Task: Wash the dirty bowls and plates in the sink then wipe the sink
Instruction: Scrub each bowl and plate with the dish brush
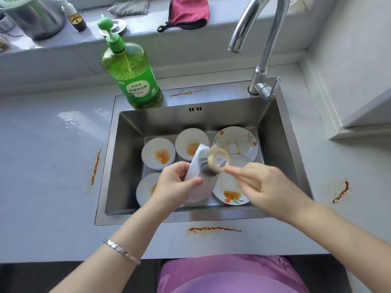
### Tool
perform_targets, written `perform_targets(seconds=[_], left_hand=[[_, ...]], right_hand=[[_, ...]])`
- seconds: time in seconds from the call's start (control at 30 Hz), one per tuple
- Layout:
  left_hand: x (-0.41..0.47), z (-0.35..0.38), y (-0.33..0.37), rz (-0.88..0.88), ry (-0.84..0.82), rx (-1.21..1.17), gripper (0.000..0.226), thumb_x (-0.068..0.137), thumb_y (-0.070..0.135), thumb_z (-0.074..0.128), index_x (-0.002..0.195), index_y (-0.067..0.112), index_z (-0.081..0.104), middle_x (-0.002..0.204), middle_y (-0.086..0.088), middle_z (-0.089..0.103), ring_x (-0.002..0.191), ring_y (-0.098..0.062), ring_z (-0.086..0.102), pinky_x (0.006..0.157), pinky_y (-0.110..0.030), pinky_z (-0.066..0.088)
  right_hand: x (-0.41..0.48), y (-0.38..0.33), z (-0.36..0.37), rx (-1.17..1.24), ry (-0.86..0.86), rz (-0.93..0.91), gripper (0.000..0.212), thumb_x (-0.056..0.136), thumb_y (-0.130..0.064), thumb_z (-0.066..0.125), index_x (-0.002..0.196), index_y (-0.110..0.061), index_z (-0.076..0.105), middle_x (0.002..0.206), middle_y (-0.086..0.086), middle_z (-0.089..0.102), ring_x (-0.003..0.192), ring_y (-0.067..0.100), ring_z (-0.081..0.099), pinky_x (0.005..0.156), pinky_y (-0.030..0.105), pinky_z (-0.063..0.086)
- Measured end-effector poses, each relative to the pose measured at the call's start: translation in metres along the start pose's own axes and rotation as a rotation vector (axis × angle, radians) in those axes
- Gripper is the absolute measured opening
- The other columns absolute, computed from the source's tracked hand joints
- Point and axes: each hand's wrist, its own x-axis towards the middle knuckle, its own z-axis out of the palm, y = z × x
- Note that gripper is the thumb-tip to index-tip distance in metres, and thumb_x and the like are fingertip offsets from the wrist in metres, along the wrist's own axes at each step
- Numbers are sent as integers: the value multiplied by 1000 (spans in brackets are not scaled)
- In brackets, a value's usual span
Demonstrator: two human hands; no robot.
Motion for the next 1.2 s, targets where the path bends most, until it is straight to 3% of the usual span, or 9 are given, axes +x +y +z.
perform_targets(seconds=[0.1, 0.27, 0.43, 0.53, 0.67, 0.87, 0.97, 1.1, 1.2], left_hand=[[-2, -3, 2, 49, -38, 3, 22, 77, 3, 72, 86, 22, 67, 84, 0, 71, 80, -11, 64, 73, -27, 53], [-6, -9, 5, 43, -66, -6, 22, 78, -1, 70, 84, 19, 66, 78, -1, 69, 72, -9, 64, 66, -24, 53], [-6, -9, 2, 67, -63, 30, 26, 78, -4, 69, 84, 21, 67, 81, -2, 71, 80, -14, 66, 75, -32, 55], [-4, -10, 2, 36, -65, -65, 23, 75, 2, 74, 88, 20, 67, 84, -4, 71, 81, -19, 67, 75, -35, 56], [-5, -17, 3, 64, -34, -122, 36, 59, 23, 87, 89, 12, 70, 80, -4, 72, 78, -18, 68, 70, -32, 56], [-4, -24, 4, 86, -93, -151, 24, 64, 12, 77, 86, 16, 68, 74, 4, 72, 76, -15, 68, 62, -23, 53], [-5, -30, 2, 109, -128, -130, 22, 69, 4, 77, 86, 15, 68, 75, 3, 73, 76, -14, 68, 64, -22, 53], [-8, -34, 6, 161, -207, -112, 20, 66, 8, 75, 84, 14, 68, 73, 4, 72, 71, -10, 68, 64, -23, 53], [-7, -39, 6, 188, -171, -127, 19, 64, 12, 70, 83, 14, 68, 71, 4, 71, 70, -9, 66, 62, -20, 51]], right_hand=[[4, -7, 3, -36, -56, -43, 52, 90, -10, 49, 116, -55, 52, 79, -18, 53, 74, 4, 51, 69, 25, 45], [20, -4, -9, 69, 70, 119, 33, 91, -23, 53, 111, -49, 60, 107, -9, 70, 103, 14, 64, 90, 35, 50], [12, -14, -2, -33, -19, 26, 33, 91, -28, 54, 101, -60, 56, 97, -13, 72, 77, 9, 63, 76, 36, 52], [27, 0, -8, 87, 111, 194, 29, 92, -25, 54, 108, -47, 63, 110, -15, 68, 106, 9, 62, 93, 32, 48], [4, -19, 7, 55, -13, 19, 35, 92, -23, 54, 108, -53, 58, 90, -17, 72, 79, 6, 65, 77, 28, 52], [21, -11, -3, 255, 52, 147, 30, 93, -19, 53, 111, -41, 62, 112, -16, 67, 110, -1, 57, 102, 28, 44], [18, -16, -6, 246, -15, 87, 32, 93, -18, 54, 109, -45, 61, 91, -23, 71, 96, -5, 62, 90, 21, 49], [36, -1, -22, 307, 12, 228, 32, 95, -10, 47, 123, -22, 56, 32, -28, 40, 46, -19, 46, 56, 2, 35], [22, -12, -15, 452, -15, 157, 32, 94, -9, 49, 116, -30, 56, 40, -28, 50, 53, -18, 53, 72, 0, 36]])
